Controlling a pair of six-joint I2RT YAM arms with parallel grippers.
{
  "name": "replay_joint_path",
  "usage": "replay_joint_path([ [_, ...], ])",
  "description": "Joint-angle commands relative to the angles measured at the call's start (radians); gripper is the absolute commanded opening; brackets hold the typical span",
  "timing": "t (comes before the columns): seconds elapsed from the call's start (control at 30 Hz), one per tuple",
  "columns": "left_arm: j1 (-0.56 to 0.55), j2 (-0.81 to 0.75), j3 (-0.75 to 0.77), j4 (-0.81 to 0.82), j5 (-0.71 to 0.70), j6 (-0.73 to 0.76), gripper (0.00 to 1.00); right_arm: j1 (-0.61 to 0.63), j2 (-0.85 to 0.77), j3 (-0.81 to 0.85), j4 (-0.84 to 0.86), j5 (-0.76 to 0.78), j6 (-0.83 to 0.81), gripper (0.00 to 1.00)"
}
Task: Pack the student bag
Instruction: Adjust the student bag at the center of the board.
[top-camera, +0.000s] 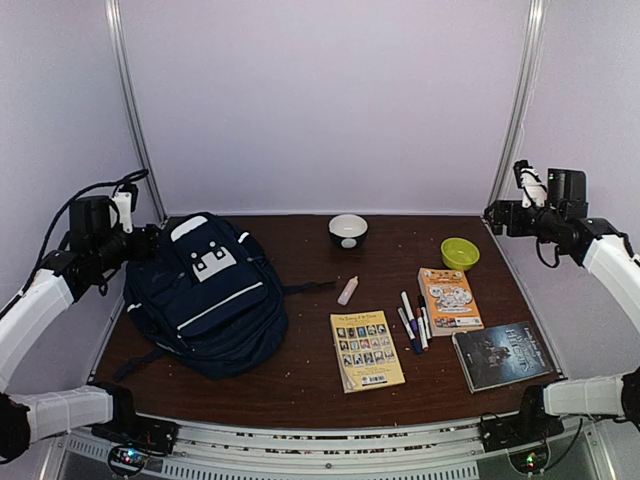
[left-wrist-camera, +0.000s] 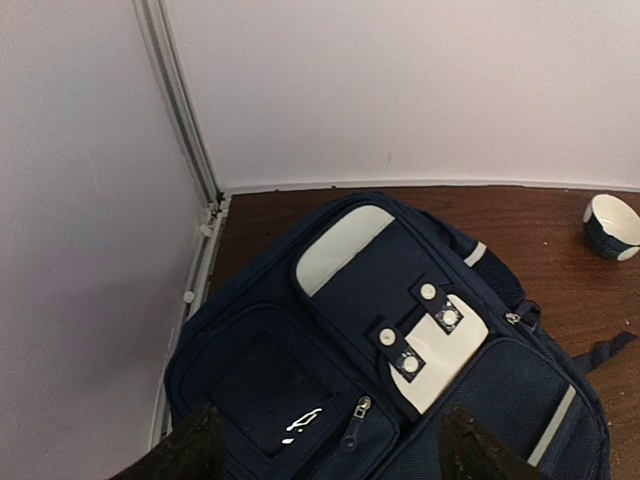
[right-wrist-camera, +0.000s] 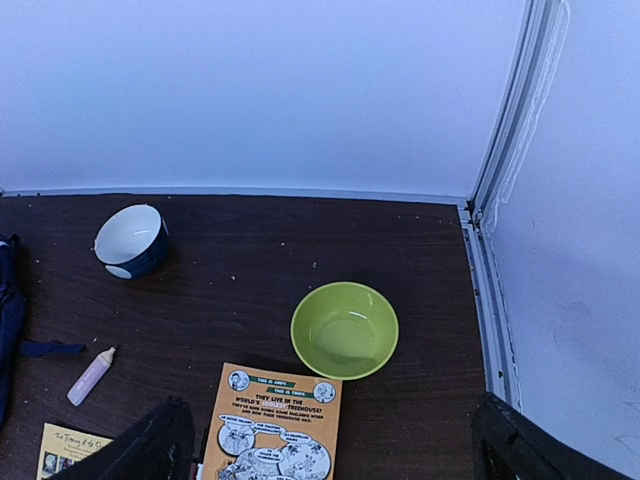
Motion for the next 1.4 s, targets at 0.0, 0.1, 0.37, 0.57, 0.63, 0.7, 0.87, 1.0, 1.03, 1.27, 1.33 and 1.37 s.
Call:
replay_joint_path([
  [0.0, -0.022, 0.018, 0.034, -0.046, 0.177, 0.003, 0.73, -0.004, 0.012, -0.006, 0.024, -0.011, -0.021, 0.98],
  [0.1, -0.091, 0.059, 0.095, -0.141, 0.18, 0.036, 0.69, -0.004, 0.021, 0.004, -0.003, -0.116, -0.088, 0.99],
  [0.37, -0.405, 0.201, 0.303, -0.408, 0.074, 0.061, 0.68, 0.128, 0.044, 0.046, -0.077, -0.242, -0.207, 0.92],
  [0.57, -0.557, 0.297, 0.387, -0.536, 0.032, 0.059, 0.69, 0.38, 0.09, 0.043, -0.074, -0.274, -0.24, 0.86],
  [0.63, -0.593, 0.32, 0.383, -0.561, 0.047, 0.067, 0.69, 0.45, 0.121, 0.045, -0.078, -0.279, -0.263, 0.83],
  [0.7, -0.629, 0.348, 0.367, -0.566, 0.005, 0.051, 0.69, 0.508, 0.153, 0.053, -0.07, -0.272, -0.279, 0.77],
  [0.87, -0.666, 0.448, 0.335, -0.516, -0.11, -0.009, 0.65, 0.556, 0.195, 0.039, 0.001, -0.306, -0.23, 0.64],
  [1.0, -0.71, 0.527, 0.335, -0.486, -0.178, -0.029, 0.7, 0.558, 0.225, -0.015, 0.045, -0.351, -0.209, 0.62],
  [1.03, -0.722, 0.547, 0.343, -0.485, -0.191, -0.033, 0.7, 0.558, 0.229, -0.036, 0.068, -0.351, -0.203, 0.62],
  [1.27, -0.758, 0.733, 0.443, -0.522, -0.146, -0.069, 0.26, 0.54, 0.223, -0.106, 0.129, -0.344, -0.203, 0.63],
  [1.33, -0.757, 0.783, 0.469, -0.547, -0.176, -0.11, 0.39, 0.526, 0.216, -0.114, 0.136, -0.343, -0.206, 0.63],
  [1.37, -0.757, 0.799, 0.479, -0.553, -0.182, -0.129, 0.43, 0.52, 0.213, -0.12, 0.14, -0.34, -0.208, 0.63],
])
